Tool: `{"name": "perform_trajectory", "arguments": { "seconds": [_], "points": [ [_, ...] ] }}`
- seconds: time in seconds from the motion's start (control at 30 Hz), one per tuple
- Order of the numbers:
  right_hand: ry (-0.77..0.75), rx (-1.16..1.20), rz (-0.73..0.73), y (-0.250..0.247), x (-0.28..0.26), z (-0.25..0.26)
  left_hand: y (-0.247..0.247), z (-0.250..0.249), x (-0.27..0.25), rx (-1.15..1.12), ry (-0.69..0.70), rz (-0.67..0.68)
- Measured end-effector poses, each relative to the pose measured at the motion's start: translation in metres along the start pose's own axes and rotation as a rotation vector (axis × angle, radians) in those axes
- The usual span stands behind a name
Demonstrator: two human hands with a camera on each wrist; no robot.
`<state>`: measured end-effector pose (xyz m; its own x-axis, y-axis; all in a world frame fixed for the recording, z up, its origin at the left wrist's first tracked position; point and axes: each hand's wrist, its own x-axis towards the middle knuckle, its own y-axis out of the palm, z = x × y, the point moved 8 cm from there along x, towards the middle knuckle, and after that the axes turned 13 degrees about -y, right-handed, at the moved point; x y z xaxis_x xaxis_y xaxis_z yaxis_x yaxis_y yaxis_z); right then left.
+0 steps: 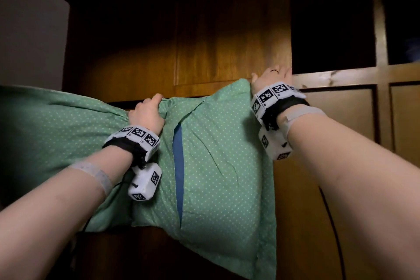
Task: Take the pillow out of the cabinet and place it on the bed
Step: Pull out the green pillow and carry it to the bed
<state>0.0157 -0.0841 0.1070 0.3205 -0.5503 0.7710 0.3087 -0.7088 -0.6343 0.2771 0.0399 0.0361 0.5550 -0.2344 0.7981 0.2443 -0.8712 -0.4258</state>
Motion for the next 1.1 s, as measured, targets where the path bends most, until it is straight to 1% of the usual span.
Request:
{"name": "perform_trajectory", "arguments": {
  "seconds": [0.03, 0.1, 0.13, 0.27, 0.4, 0.6, 0.77, 0.83, 0.9, 0.97, 1.0, 1.03, 1.07, 1.1],
  "points": [
    [-0.054, 0.009, -0.003, 0.000, 0.000, -0.005, -0.001, -0.010, -0.004, -0.013, 0.007, 0.010],
    [-0.164, 0.032, 0.042, 0.003, -0.001, -0.017, -0.003, -0.036, -0.012, -0.044, 0.028, 0.036],
    [-0.189, 0.051, 0.067, 0.008, 0.000, -0.017, -0.004, -0.043, -0.014, -0.057, 0.034, 0.041],
    [-0.134, 0.041, 0.100, 0.000, -0.009, -0.062, -0.009, -0.090, -0.031, -0.092, 0.054, 0.051],
    [-0.144, 0.037, 0.107, -0.006, -0.016, -0.095, -0.008, -0.116, -0.047, -0.115, 0.038, 0.077],
    [-0.179, 0.059, 0.126, -0.008, -0.019, -0.107, -0.007, -0.127, -0.060, -0.127, 0.018, 0.096],
    [-0.156, 0.106, 0.112, -0.008, -0.021, -0.111, -0.012, -0.125, -0.068, -0.149, 0.002, 0.117],
    [-0.120, 0.156, 0.099, -0.011, -0.030, -0.114, -0.015, -0.124, -0.075, -0.144, 0.004, 0.153],
    [-0.104, 0.220, 0.062, -0.015, -0.049, -0.111, -0.016, -0.121, -0.086, -0.138, -0.012, 0.240],
    [-0.178, 0.327, -0.006, -0.022, -0.079, -0.092, -0.014, -0.118, -0.104, -0.135, -0.029, 0.361],
    [-0.255, 0.351, -0.032, -0.024, -0.097, -0.076, -0.013, -0.118, -0.116, -0.128, -0.029, 0.416],
    [-0.346, 0.342, -0.027, -0.022, -0.114, -0.056, -0.012, -0.118, -0.129, -0.122, -0.030, 0.460],
    [-0.439, 0.312, 0.025, -0.013, -0.132, -0.034, -0.010, -0.118, -0.143, -0.115, -0.034, 0.491],
    [-0.514, 0.269, 0.120, 0.003, -0.149, -0.015, -0.008, -0.116, -0.158, -0.109, -0.040, 0.518]
  ]
}}
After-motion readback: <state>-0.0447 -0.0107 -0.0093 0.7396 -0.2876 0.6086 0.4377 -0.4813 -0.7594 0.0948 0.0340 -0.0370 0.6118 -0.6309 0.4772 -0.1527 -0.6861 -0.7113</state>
